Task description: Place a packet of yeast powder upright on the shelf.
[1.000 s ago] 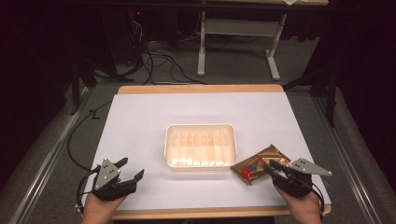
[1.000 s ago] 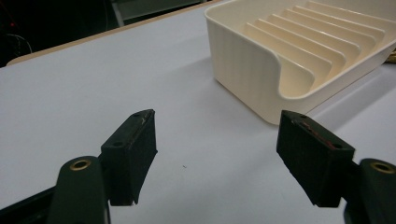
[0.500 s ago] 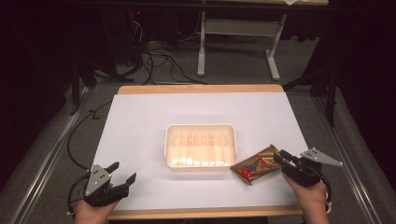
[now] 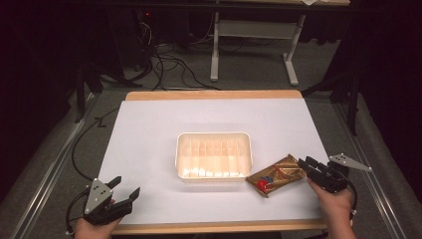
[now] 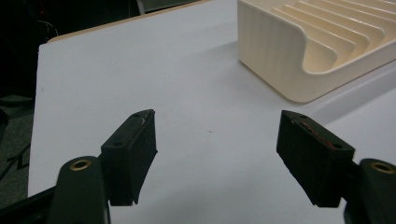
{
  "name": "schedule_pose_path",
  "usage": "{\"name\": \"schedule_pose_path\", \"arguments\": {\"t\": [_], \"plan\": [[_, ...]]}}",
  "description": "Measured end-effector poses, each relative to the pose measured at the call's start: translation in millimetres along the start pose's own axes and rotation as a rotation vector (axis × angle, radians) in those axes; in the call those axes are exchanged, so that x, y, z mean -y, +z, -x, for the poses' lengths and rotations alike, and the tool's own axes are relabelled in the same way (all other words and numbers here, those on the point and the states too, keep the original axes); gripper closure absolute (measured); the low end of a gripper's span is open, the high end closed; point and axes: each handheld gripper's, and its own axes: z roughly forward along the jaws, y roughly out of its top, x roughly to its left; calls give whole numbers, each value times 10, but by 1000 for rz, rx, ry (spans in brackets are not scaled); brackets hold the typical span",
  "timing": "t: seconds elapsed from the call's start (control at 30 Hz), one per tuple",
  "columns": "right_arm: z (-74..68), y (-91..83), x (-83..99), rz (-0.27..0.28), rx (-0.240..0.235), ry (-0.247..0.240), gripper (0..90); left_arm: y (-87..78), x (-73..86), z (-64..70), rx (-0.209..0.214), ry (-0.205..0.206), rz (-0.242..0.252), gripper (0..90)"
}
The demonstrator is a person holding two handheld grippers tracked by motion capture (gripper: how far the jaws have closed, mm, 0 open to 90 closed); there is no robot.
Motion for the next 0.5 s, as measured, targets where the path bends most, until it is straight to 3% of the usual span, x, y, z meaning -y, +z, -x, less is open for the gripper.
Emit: {"name": "schedule_pose_path", "arguments": {"t": [0.23, 0.5], "plan": [[132, 56, 73, -27, 10, 83, 549, 11, 6, 11, 6, 3, -7, 292], [247, 98, 170, -52, -24, 204, 421, 30, 6, 23, 13, 13, -14, 291]]}}
